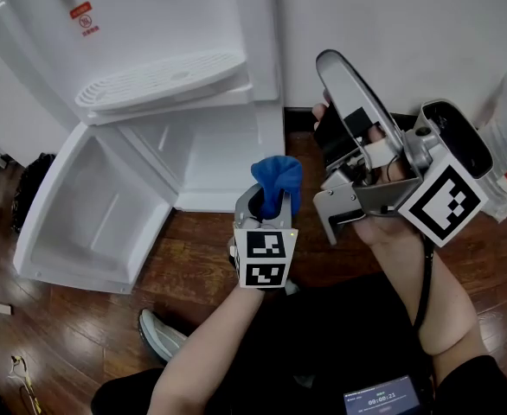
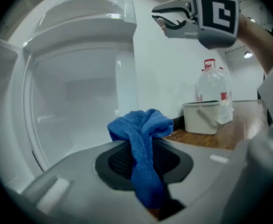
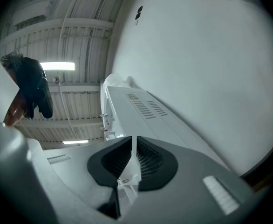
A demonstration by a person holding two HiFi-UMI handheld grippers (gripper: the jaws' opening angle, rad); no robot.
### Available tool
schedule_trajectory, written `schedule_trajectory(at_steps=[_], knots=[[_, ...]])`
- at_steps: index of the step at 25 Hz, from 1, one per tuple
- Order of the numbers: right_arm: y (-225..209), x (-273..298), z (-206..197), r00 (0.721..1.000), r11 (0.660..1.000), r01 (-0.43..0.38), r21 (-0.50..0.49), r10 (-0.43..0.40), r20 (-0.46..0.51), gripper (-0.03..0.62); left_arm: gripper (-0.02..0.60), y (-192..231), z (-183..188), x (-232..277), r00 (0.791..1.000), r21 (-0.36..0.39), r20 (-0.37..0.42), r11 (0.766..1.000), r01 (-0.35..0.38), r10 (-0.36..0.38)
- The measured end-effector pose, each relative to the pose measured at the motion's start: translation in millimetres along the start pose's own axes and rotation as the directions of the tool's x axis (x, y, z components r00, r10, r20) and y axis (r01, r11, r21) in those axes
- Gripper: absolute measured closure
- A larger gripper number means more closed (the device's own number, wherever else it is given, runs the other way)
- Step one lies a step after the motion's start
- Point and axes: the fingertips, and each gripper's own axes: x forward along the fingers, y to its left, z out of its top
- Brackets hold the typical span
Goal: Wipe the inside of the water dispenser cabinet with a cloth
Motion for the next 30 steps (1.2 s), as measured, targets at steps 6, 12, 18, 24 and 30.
schedule_trajectory(at_steps=[6, 12, 18, 24, 30], knots=[[-1, -3, 9, 0.999, 1.000, 0.016, -0.007, -0.016, 0.029, 0.564, 0.482, 8, 86, -25, 0.986, 0.004, 0.166, 1.000, -0.028, 0.027], [-18, -19, 29, 0.988, 0.994, 0.112, -0.012, -0.110, 0.111, 0.572, 0.479, 21, 145, -43, 0.974, -0.125, 0.225, 0.992, 0.028, 0.001], [-15, -7, 2, 0.993, 0.995, 0.098, 0.012, -0.099, 0.066, 0.572, 0.480, 48, 167, -62, 0.963, -0.110, 0.267, 0.994, 0.002, 0.027], [-13, -5, -2, 0.998, 0.998, 0.053, 0.024, -0.054, 0.031, 0.572, 0.480, 116, 157, -82, 0.950, -0.106, 0.268, 0.985, -0.136, 0.160], [-16, -6, -1, 0.998, 0.998, 0.059, 0.030, -0.059, 0.018, 0.572, 0.481, 233, 133, -130, 0.872, -0.197, 0.228, 0.898, -0.394, 0.432]])
